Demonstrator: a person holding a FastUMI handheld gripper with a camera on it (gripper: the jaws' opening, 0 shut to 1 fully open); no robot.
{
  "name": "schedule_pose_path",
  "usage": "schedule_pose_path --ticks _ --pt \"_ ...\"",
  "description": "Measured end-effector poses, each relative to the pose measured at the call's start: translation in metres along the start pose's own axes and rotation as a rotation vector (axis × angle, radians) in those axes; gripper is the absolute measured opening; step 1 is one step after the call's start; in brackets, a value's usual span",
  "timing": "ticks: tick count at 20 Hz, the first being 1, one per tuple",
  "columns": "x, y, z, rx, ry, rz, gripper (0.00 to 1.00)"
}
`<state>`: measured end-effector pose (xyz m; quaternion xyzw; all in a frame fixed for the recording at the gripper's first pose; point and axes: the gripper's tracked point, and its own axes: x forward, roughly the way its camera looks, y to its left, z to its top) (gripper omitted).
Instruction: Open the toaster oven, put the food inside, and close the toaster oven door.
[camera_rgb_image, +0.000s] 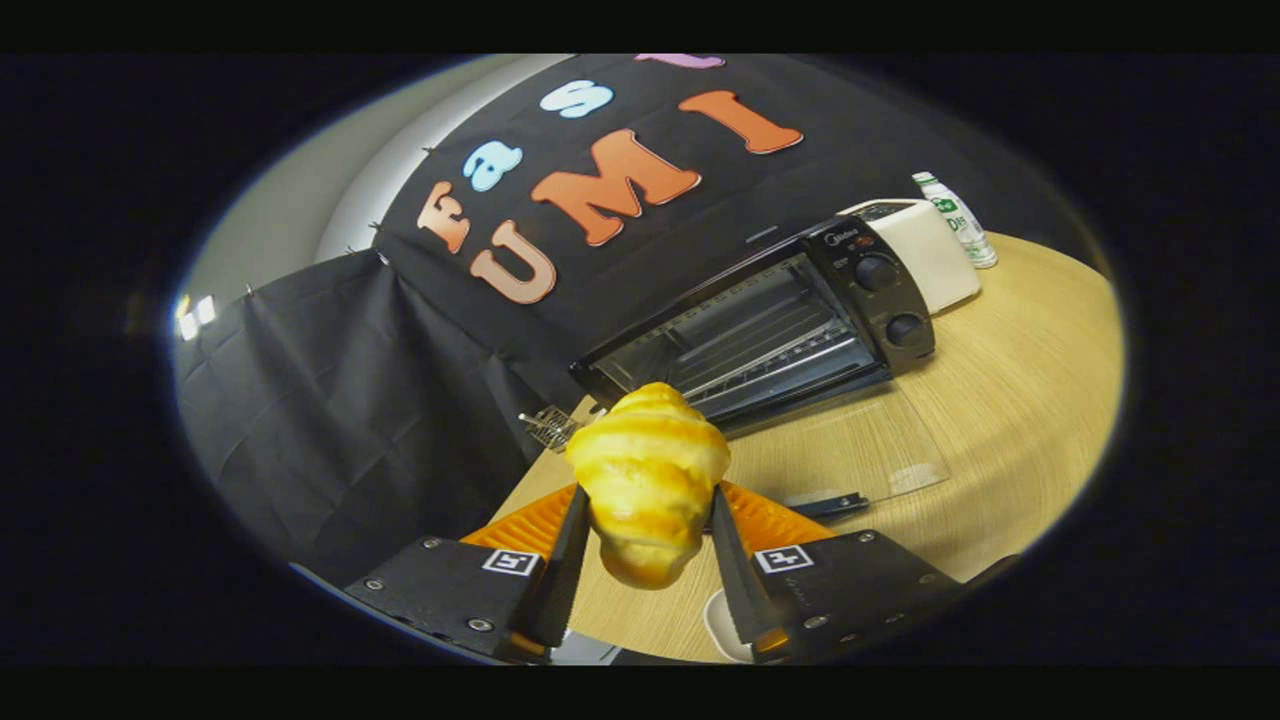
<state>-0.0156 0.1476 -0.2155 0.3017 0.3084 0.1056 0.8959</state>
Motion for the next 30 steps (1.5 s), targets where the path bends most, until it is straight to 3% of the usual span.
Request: schedule_pose_path --ticks 9,20,30 --pt "0.041 -0.003 0.037 0.109 -0.028 0.007 0.63" --pt "0.126 -0.03 0.065 0.273 -0.04 -0.032 0.63" --pt "0.168 -0.033 0.082 0.245 -0.069 -0.069 0.63"
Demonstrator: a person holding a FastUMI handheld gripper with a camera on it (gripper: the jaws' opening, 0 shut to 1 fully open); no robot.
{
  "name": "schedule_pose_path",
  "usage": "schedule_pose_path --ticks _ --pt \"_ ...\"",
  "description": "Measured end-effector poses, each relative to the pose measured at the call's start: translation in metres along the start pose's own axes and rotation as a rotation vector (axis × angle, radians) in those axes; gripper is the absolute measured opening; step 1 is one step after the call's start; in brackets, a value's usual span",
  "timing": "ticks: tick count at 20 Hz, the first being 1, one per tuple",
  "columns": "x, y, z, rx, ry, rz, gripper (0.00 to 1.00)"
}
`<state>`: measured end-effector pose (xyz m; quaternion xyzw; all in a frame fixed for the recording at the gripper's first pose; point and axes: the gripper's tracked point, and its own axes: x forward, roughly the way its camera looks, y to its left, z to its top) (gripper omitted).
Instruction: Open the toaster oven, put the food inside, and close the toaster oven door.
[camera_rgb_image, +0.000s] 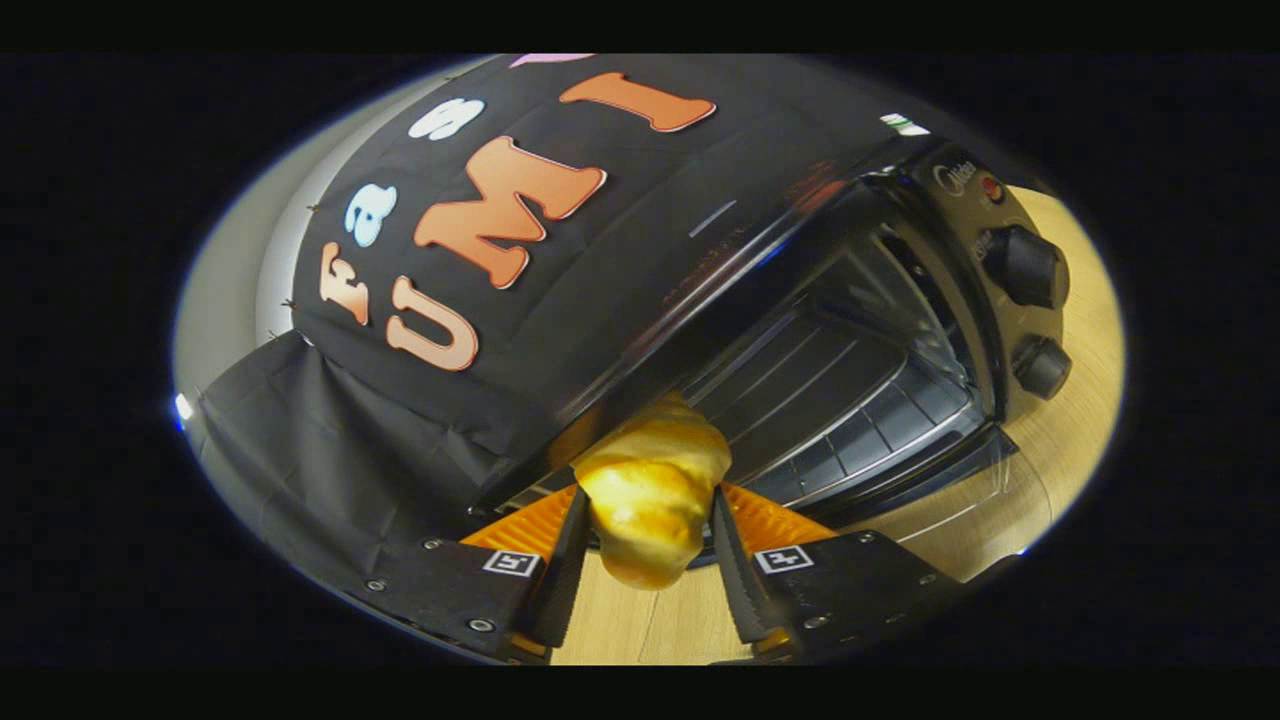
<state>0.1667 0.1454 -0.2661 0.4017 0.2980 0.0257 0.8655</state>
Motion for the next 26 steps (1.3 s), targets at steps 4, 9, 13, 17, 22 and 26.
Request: schedule_pose_path --ticks 4,9,13,17,22,26 --pt "0.008 -0.002 -0.008 0.005 0.012 -0.014 0.63" --pt "0.009 -0.019 0.005 0.034 -0.025 -0.089 0.72" --pt "0.016 -0.026 0.018 -0.006 -0.068 -0.129 0.74" --pt "0.017 -0.021 0.016 -0.058 -0.085 -0.112 0.76" --pt "-0.006 -0.012 0.02 -0.186 -0.11 -0.116 0.96" --pt "-0.045 -0.016 0.008 -0.268 -0.065 -0.142 0.97"
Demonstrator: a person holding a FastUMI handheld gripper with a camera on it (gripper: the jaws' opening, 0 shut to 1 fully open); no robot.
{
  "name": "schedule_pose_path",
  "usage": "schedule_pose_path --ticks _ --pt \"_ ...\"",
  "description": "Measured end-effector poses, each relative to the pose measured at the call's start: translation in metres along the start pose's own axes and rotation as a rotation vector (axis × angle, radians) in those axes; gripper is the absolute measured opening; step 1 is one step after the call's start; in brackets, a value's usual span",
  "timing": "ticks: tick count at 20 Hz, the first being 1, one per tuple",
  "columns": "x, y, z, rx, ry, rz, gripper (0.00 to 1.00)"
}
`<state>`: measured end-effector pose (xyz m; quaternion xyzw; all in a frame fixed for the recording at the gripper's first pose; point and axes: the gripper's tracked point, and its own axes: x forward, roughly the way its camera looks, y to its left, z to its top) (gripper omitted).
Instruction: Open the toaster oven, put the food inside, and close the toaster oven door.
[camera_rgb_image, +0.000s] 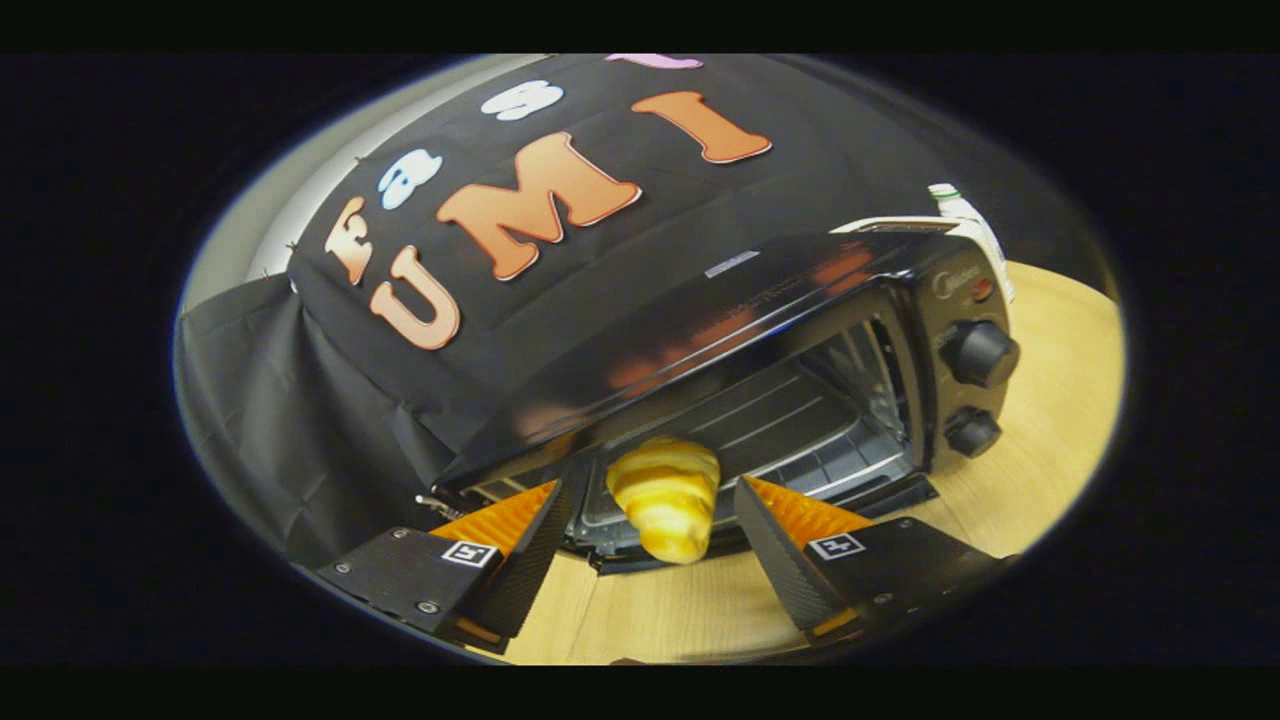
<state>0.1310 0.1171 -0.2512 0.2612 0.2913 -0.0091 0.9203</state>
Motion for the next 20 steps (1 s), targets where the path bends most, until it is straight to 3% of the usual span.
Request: schedule_pose_path --ticks 5,14,20 --pt "-0.064 -0.028 -0.028 -0.157 0.067 -0.055 0.97" --pt "-0.142 -0.074 -0.108 -0.296 0.25 -0.116 0.97" --pt "-0.15 -0.087 -0.127 -0.363 0.313 -0.132 0.97"
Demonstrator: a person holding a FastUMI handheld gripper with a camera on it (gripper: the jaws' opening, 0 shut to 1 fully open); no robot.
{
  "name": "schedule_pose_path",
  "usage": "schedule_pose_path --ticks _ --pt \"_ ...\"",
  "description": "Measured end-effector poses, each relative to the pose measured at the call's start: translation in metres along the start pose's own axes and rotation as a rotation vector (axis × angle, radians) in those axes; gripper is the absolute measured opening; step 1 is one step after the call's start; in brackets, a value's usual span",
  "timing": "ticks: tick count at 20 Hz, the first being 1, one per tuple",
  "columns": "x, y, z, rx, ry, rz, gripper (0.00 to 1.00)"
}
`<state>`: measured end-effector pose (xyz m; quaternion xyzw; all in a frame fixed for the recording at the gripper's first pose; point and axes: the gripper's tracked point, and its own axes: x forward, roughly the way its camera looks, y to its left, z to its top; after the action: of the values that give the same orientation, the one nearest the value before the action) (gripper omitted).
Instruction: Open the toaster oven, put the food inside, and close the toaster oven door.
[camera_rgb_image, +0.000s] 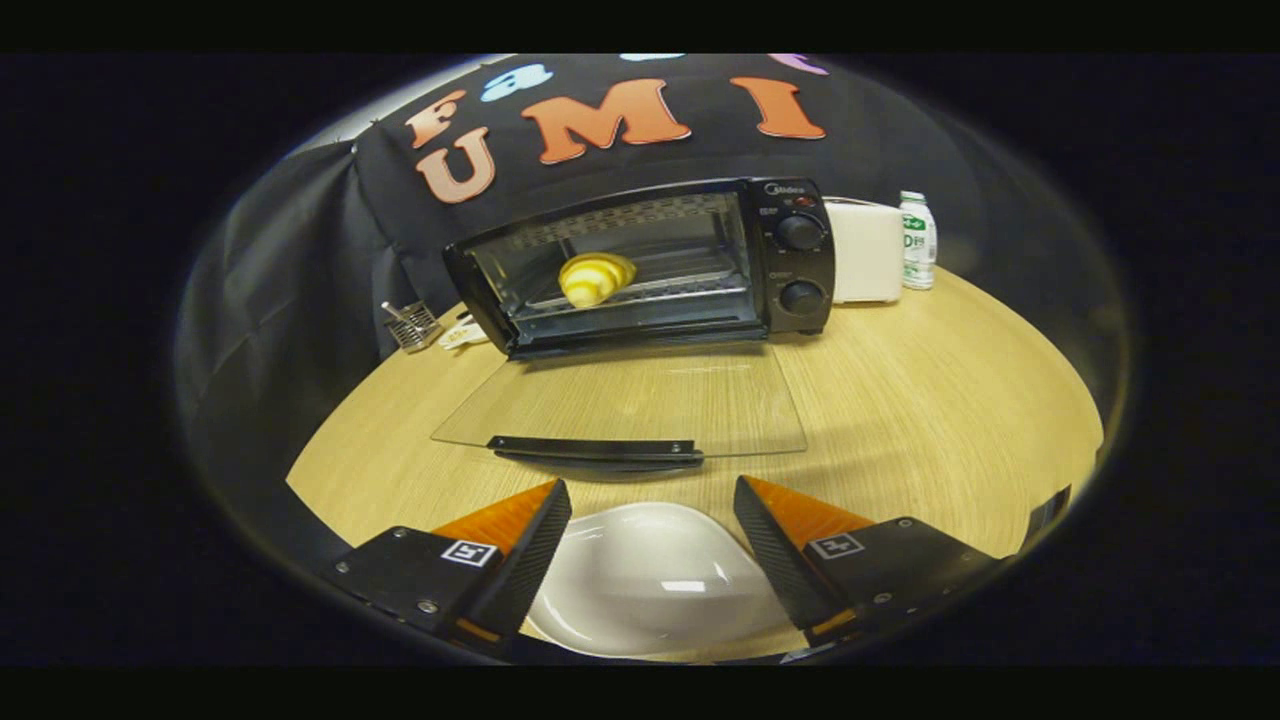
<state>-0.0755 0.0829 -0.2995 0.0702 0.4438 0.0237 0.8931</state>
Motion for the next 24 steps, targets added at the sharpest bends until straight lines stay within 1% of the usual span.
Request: schedule_pose_path --ticks 3,5,6,8,10,16,20,24 --pt "0.014 0.006 -0.003 -0.013 0.042 0.015 0.97" --pt "0.022 0.014 0.002 -0.006 0.043 0.035 0.97" --pt "0.028 0.014 0.003 -0.005 0.051 0.027 0.97" --pt "0.04 0.012 0.009 0.01 0.041 0.029 0.97" --pt "0.035 0.015 0.016 0.018 0.01 0.044 0.97" --pt "0.014 0.03 0.068 -0.012 -0.134 0.097 0.97" --pt "0.011 0.035 0.116 0.015 -0.221 0.136 0.97" --pt "0.018 0.037 0.152 0.008 -0.274 0.123 0.98"
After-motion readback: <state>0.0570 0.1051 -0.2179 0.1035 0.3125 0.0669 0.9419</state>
